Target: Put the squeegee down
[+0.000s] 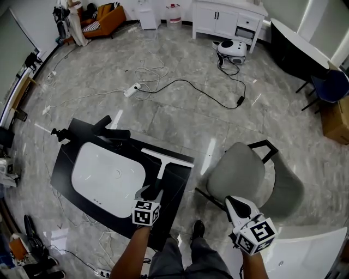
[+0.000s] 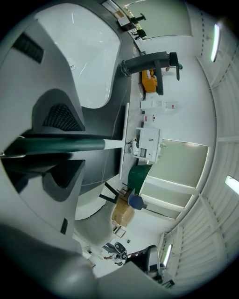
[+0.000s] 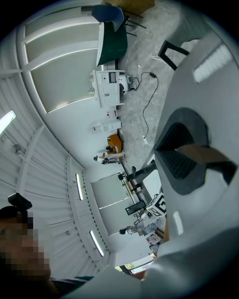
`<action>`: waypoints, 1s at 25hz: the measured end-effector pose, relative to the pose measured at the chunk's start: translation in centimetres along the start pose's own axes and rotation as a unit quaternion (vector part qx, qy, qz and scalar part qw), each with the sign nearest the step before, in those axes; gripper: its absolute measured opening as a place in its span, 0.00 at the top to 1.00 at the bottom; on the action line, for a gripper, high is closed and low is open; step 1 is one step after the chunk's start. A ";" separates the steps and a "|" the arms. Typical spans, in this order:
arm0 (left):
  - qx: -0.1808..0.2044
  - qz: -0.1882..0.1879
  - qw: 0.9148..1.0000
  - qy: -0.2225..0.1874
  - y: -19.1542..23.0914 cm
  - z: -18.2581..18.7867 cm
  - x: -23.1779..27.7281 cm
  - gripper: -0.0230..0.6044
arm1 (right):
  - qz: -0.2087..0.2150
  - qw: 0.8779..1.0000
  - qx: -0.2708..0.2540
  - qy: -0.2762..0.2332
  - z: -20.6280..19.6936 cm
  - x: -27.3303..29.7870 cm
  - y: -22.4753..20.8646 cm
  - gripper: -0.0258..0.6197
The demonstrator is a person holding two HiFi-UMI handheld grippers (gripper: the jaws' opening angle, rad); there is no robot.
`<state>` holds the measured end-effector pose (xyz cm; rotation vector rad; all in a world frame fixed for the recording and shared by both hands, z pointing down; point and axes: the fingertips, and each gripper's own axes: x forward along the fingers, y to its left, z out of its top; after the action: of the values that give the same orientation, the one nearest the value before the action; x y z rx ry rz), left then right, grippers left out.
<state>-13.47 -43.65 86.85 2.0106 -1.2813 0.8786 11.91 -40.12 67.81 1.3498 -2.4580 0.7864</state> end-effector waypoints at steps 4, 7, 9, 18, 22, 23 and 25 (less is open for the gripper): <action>-0.001 -0.007 1.000 -0.020 0.0 1.6 -2.2 0.64 | 0.004 1.000 -0.001 -0.011 1.4 -0.4 0.9 0.94; -0.001 -0.005 0.999 -0.050 0.4 3.7 -5.4 0.64 | 0.016 0.999 -0.011 -0.027 3.5 -0.9 2.1 0.94; 0.000 -0.004 0.997 -0.077 0.5 5.3 -8.2 0.64 | 0.033 0.998 -0.021 -0.044 5.5 -1.2 3.4 0.94; 0.004 -0.013 0.966 -0.259 -0.3 12.1 -26.2 0.95 | 0.142 0.973 -0.125 -0.131 14.0 -5.3 13.4 0.95; 0.008 -0.005 0.946 -0.323 -1.3 13.9 -34.6 0.96 | 0.172 0.964 -0.162 -0.121 15.6 -7.7 17.1 0.95; 0.008 -0.001 0.943 -0.334 -1.5 14.0 -36.4 0.95 | 0.178 0.963 -0.163 -0.123 16.0 -8.4 17.9 0.95; 0.010 0.009 0.936 -0.352 -1.7 13.6 -39.6 0.96 | 0.190 0.959 -0.164 -0.133 17.0 -9.6 19.4 0.95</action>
<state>-21.58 -32.38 47.36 2.4344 -1.6549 0.1497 1.98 -34.38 42.80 0.9260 -2.9435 0.2490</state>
